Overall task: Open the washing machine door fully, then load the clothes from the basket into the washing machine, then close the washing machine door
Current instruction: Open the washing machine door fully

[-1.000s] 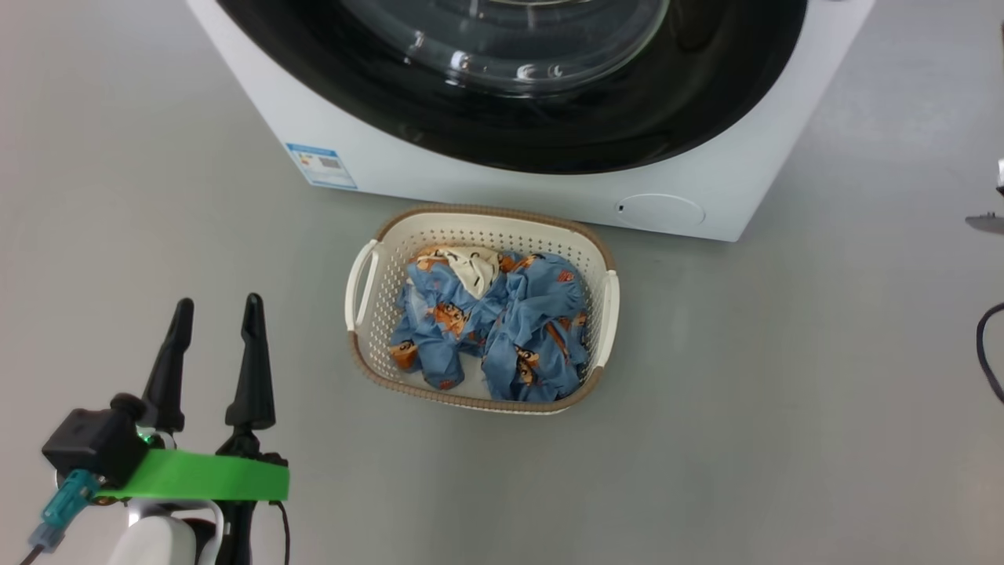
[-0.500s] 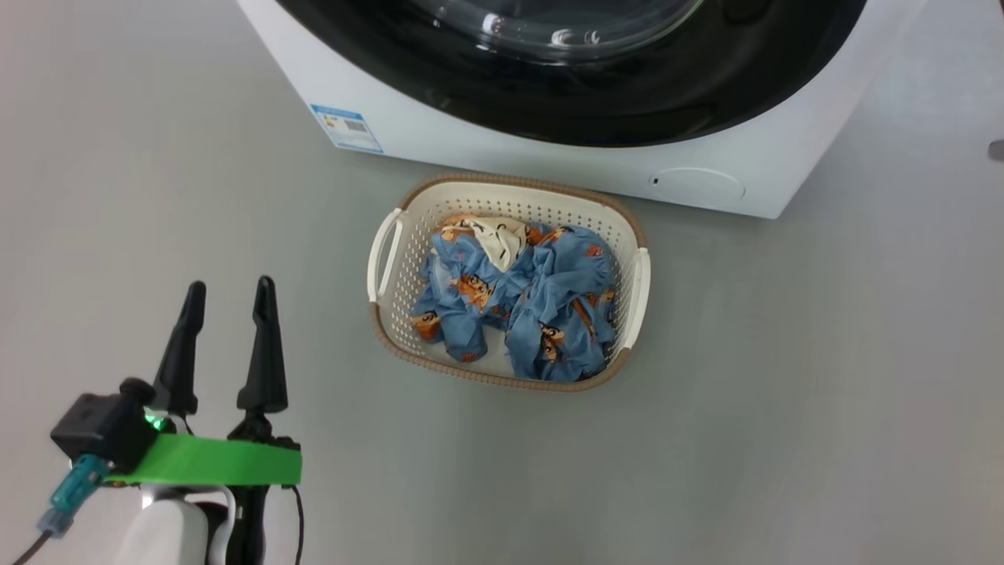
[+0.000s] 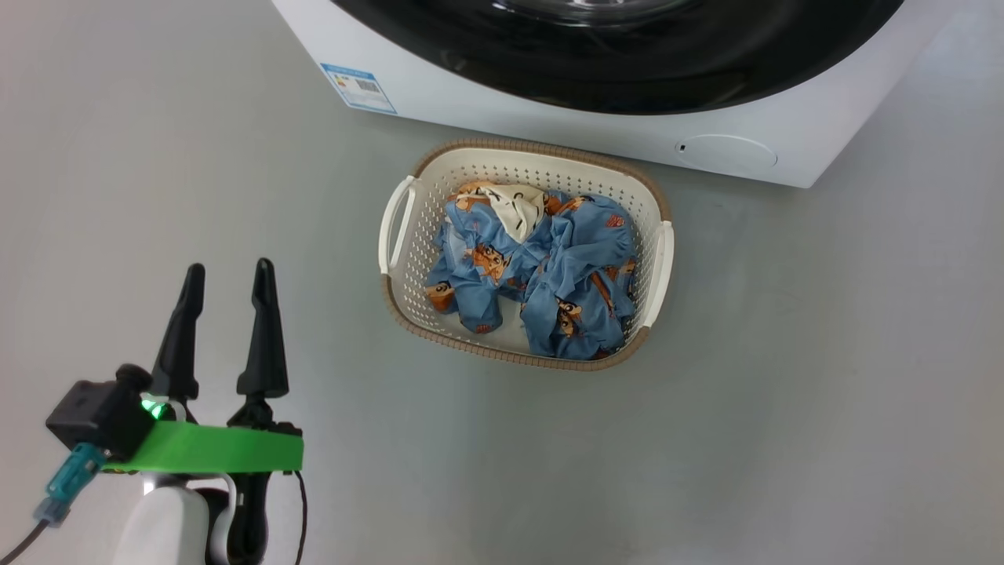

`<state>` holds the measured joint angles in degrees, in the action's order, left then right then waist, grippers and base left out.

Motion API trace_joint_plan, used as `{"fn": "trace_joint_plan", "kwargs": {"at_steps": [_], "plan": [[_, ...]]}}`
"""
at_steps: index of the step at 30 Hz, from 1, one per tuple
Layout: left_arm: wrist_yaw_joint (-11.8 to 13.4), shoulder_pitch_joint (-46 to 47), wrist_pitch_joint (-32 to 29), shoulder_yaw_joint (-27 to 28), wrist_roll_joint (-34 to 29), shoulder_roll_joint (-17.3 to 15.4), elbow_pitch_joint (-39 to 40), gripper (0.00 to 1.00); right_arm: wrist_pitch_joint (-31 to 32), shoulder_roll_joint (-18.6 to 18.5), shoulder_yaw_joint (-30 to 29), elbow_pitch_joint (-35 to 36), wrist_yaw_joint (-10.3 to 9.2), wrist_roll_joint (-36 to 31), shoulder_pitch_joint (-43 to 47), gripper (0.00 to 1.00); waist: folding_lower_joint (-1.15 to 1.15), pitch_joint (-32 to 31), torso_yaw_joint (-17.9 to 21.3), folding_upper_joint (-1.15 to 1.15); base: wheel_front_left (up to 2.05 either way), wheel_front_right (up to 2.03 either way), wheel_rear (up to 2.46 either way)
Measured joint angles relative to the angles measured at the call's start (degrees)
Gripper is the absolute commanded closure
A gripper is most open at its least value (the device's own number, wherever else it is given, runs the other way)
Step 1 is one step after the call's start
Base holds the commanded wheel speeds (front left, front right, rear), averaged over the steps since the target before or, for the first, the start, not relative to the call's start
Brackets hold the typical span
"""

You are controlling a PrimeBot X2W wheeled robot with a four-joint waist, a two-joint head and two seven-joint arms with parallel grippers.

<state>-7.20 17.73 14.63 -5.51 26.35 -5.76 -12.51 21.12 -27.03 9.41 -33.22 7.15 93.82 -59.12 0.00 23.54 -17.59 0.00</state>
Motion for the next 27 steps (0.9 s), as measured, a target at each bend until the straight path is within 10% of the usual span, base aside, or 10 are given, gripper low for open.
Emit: {"fn": "trace_joint_plan", "kwargs": {"at_steps": [27], "plan": [[0.0,1.16,0.0,0.1,0.35,1.7,0.02,0.0,7.54,0.07,3.44,-7.64,0.01,-1.61,-11.07,1.0,0.0,3.23,-1.95,0.0,0.0,0.0,0.0]]}}
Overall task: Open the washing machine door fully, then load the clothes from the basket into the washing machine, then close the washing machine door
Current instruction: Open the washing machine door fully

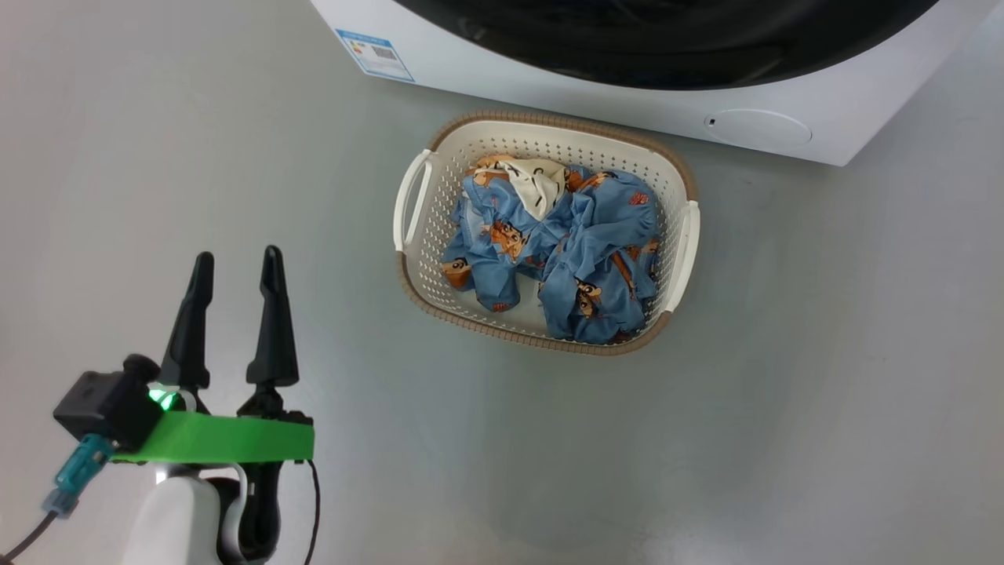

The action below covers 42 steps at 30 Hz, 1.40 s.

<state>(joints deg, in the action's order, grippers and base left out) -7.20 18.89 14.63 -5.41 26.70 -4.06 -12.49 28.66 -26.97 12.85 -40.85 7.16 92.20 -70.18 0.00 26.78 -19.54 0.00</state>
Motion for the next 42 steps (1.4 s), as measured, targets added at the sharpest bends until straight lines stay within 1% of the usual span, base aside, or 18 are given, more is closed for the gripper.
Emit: {"fn": "trace_joint_plan", "kwargs": {"at_steps": [9,16,19,24,36,42], "plan": [[0.0,0.03,0.0,0.04,0.0,0.27,-0.03,0.0,1.82,-0.02,1.41,-0.92,-0.01,-0.26,-0.07,1.0,0.0,0.08,-0.23,0.0,0.0,0.0,0.0],[0.0,-0.08,0.0,0.64,-0.01,0.2,-0.21,0.0,4.93,0.34,2.11,-0.58,-0.02,-0.04,2.26,1.0,0.0,-1.89,0.17,0.0,0.0,0.0,0.0],[0.0,-0.13,0.0,0.73,-0.04,0.19,-0.26,0.0,6.17,0.36,3.37,-0.45,-0.01,-0.09,3.54,1.0,0.0,-2.98,0.5,0.0,0.0,0.0,0.0],[0.0,-0.47,0.0,0.86,-0.33,0.08,-0.58,0.0,7.15,1.55,3.59,0.24,-0.02,0.08,6.71,1.0,0.0,-4.99,1.0,0.0,0.0,0.0,0.0],[-0.01,-2.98,0.0,1.68,-1.16,-0.48,-1.35,0.0,9.95,4.77,4.2,5.69,-0.01,1.57,17.27,1.0,0.0,-10.38,1.65,0.0,0.0,0.0,0.0],[-0.01,-5.28,0.0,1.89,-1.7,-0.8,-2.21,0.0,10.69,5.32,3.91,7.89,-0.01,1.96,21.64,1.0,-0.01,-12.89,1.63,0.0,0.0,0.0,0.0]]}}
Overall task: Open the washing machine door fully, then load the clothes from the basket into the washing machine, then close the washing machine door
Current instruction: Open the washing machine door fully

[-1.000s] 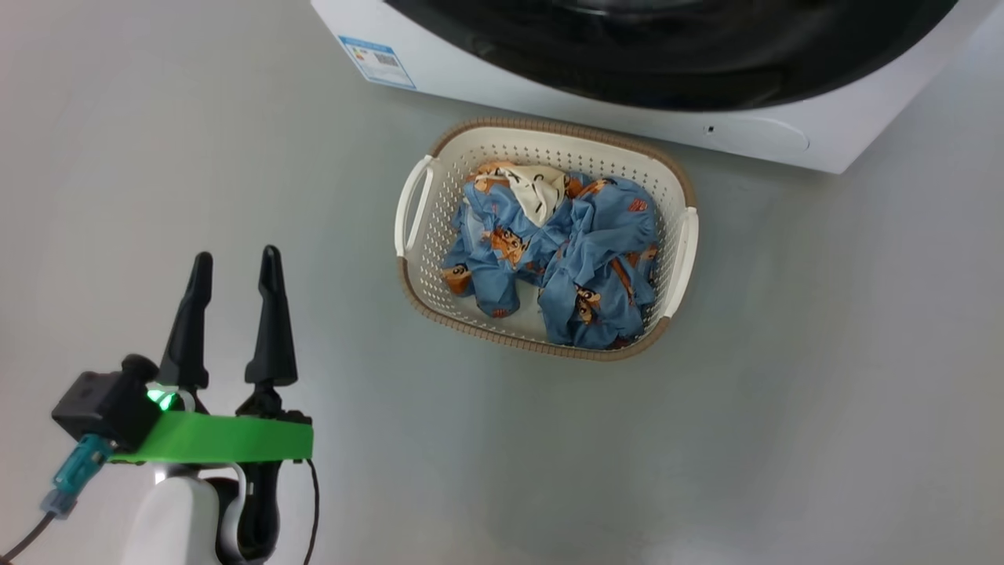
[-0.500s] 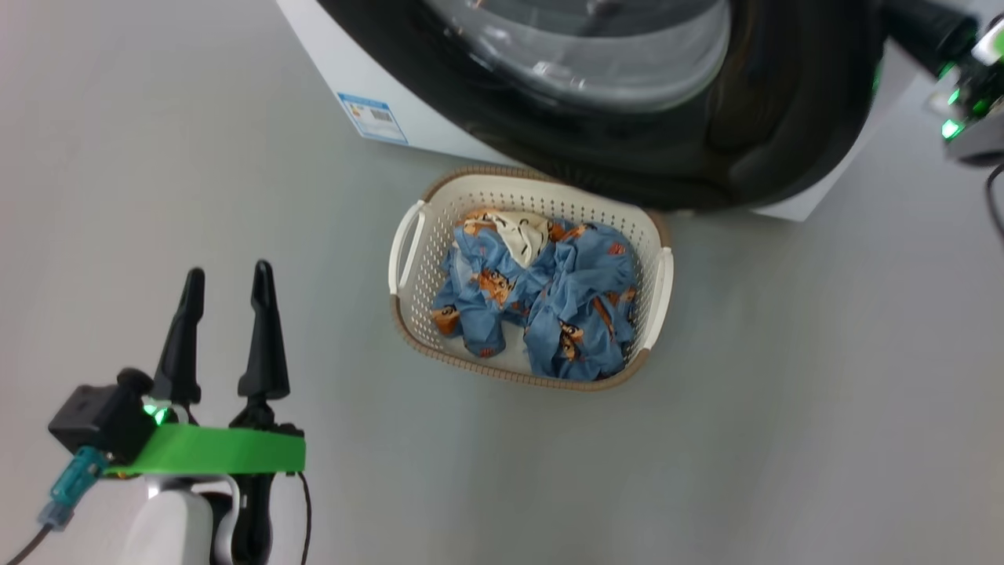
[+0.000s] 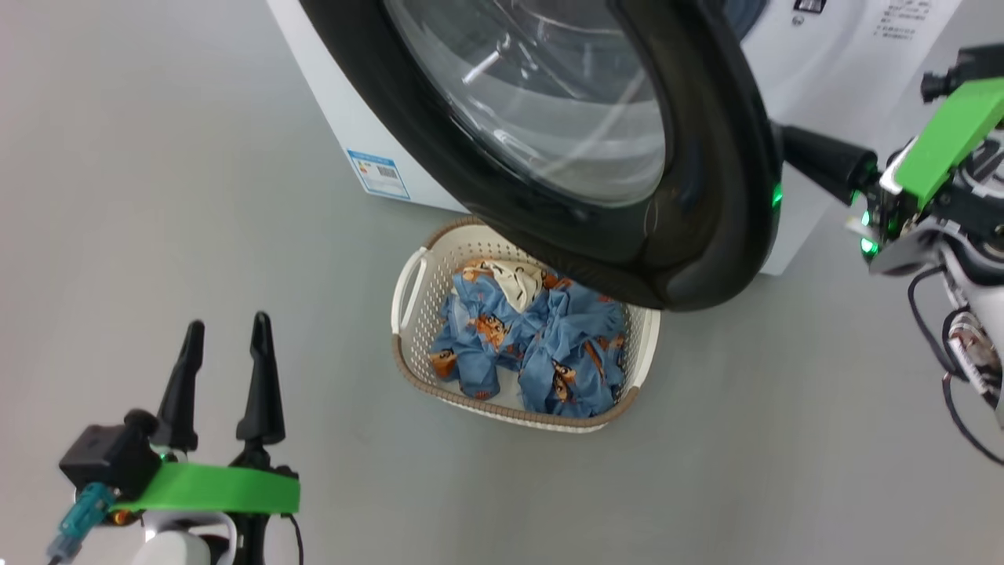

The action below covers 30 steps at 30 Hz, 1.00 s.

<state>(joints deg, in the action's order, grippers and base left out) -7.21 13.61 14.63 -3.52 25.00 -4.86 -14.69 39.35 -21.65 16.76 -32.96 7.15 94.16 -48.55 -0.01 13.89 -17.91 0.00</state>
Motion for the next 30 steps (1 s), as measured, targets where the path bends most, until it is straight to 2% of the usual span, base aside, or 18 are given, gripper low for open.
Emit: {"fn": "trace_joint_plan", "kwargs": {"at_steps": [10,22,30], "plan": [[-0.07,-2.41,0.0,0.71,-1.27,-0.24,-2.07,0.0,1.71,1.65,-0.42,2.64,0.0,1.98,6.91,1.0,0.0,-3.87,-1.7,0.0,0.0,0.0,0.0],[-0.21,-4.68,0.0,1.26,-3.02,-0.52,-4.39,0.0,4.55,4.27,-1.24,4.44,0.0,3.14,13.47,1.0,0.01,-7.6,-6.15,0.0,0.0,0.0,0.0],[0.73,-5.94,-0.27,1.12,-3.11,-1.32,-5.35,0.0,6.37,6.67,-2.35,6.33,0.0,3.58,17.68,1.0,0.0,-10.04,-9.81,0.0,0.0,0.0,0.0]]}}
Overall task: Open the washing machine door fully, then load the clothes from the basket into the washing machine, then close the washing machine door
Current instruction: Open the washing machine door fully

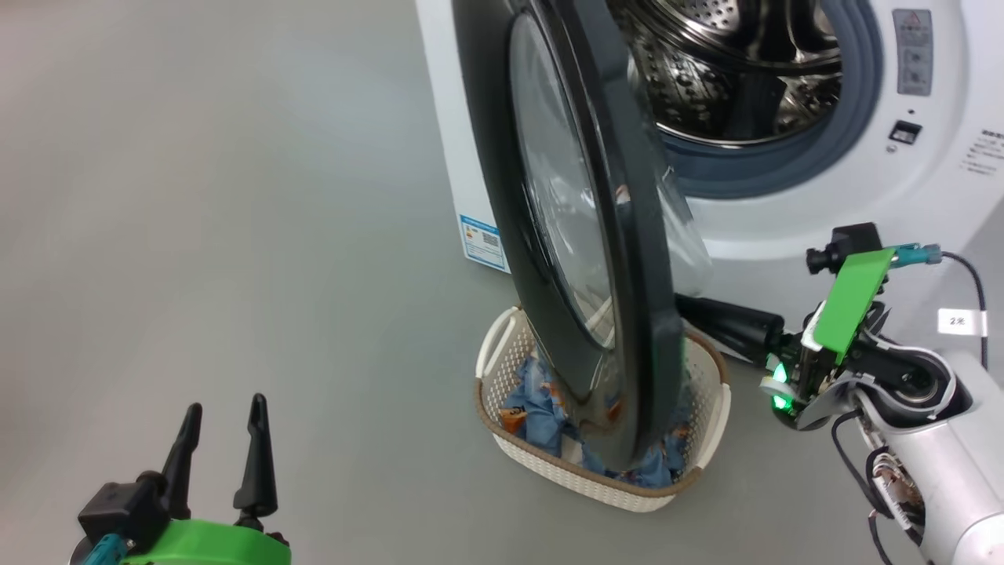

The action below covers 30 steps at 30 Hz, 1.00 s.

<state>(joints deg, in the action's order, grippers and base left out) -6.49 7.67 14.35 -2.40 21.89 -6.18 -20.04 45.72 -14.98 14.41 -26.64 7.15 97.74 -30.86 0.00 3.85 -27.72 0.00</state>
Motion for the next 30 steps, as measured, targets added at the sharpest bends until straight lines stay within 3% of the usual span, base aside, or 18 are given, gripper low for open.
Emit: {"fn": "trace_joint_plan", "kwargs": {"at_steps": [11,30], "plan": [[1.53,-2.18,-0.24,0.91,0.2,-0.37,1.2,0.0,3.15,4.61,0.32,0.64,0.0,-0.1,0.68,1.0,0.0,-1.06,-3.26,0.0,0.0,0.0,0.0],[2.0,-2.15,-0.23,0.19,0.59,-0.37,1.76,0.0,4.04,5.97,-2.26,0.65,0.0,-2.04,-0.15,1.0,0.01,-1.05,-3.0,0.0,0.0,0.0,0.0]]}}
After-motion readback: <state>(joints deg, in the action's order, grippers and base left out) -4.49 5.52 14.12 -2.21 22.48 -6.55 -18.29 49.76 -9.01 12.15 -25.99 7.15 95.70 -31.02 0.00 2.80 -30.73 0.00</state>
